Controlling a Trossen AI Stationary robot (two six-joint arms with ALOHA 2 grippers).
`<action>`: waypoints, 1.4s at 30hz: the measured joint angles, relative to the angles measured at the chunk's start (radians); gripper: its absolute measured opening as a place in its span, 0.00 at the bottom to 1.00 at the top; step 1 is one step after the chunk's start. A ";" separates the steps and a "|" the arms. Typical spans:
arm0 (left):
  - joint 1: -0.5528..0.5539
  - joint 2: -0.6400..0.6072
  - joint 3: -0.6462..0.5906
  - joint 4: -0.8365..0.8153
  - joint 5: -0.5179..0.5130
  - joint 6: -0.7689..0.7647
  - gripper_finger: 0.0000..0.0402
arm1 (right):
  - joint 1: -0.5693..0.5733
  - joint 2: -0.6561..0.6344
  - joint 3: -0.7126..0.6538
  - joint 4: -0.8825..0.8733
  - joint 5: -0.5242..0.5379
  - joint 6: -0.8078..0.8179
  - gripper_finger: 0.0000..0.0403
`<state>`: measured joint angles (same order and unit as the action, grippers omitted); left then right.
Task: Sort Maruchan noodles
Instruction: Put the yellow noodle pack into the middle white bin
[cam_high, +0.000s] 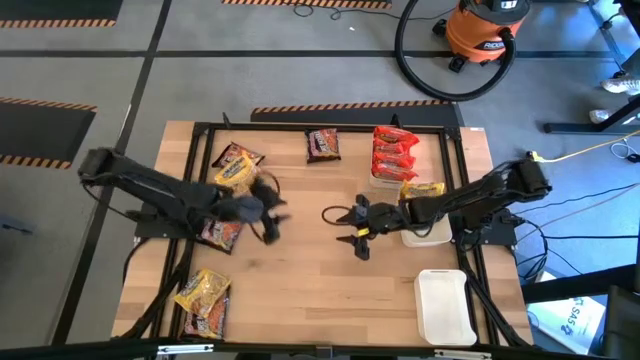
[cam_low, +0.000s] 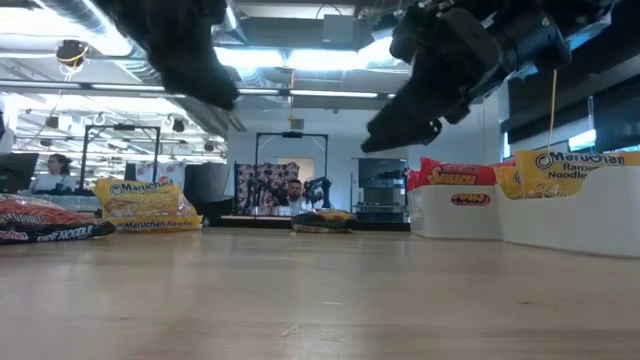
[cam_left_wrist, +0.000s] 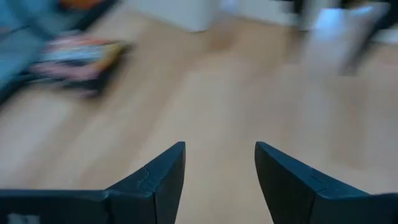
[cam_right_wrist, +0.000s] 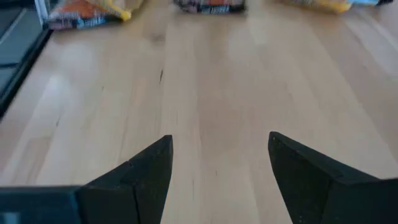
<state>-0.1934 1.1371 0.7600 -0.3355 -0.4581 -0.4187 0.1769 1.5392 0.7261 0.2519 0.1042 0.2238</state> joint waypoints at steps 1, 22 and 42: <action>0.027 -0.020 0.023 -0.072 -0.017 -0.007 0.47 | 0.005 0.009 -0.002 0.001 0.003 0.000 0.60; 0.829 0.064 0.105 -0.592 0.193 0.098 0.46 | 0.058 0.194 0.000 0.194 0.131 0.004 0.60; 1.020 0.259 0.091 -0.586 0.411 0.306 0.45 | 0.058 0.201 0.001 0.218 0.131 -0.014 0.60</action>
<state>0.8266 1.3958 0.8506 -0.9214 -0.0470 -0.1131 0.2352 1.7401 0.7273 0.4702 0.2356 0.2096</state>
